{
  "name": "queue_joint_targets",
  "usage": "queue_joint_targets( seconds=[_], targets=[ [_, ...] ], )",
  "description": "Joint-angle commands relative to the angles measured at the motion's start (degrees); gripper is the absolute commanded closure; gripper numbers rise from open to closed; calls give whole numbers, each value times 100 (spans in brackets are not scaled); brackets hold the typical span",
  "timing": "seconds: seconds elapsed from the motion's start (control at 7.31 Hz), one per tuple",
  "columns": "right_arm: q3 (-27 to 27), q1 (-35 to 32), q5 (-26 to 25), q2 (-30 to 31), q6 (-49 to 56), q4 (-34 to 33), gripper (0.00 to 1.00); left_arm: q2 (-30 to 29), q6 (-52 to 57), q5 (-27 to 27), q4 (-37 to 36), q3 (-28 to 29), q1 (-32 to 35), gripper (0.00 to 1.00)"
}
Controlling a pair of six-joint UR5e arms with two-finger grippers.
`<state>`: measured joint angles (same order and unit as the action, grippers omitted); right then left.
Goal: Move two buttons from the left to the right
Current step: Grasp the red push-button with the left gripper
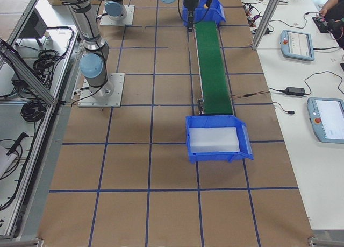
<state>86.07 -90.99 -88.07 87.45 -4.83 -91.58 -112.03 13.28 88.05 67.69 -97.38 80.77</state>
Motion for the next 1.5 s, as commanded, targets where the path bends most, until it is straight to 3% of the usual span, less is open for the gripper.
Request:
queue_joint_targets(
  seconds=[0.0, 0.41, 0.68, 1.37],
  targets=[
    [-3, -7, 0, 0, -18, 0, 0, -21, -9, -7, -10, -53, 0, 13],
    [-3, -16, 0, 0, -27, 0, 0, -21, -35, -7, -10, -44, 0, 61],
    [6, -16, 0, 0, -35, 0, 0, 40, -53, -7, -10, 235, 0, 73],
    [6, -7, 0, 0, -18, 0, 0, 436, -176, 2, 604, 1043, 9, 74]
  ],
)
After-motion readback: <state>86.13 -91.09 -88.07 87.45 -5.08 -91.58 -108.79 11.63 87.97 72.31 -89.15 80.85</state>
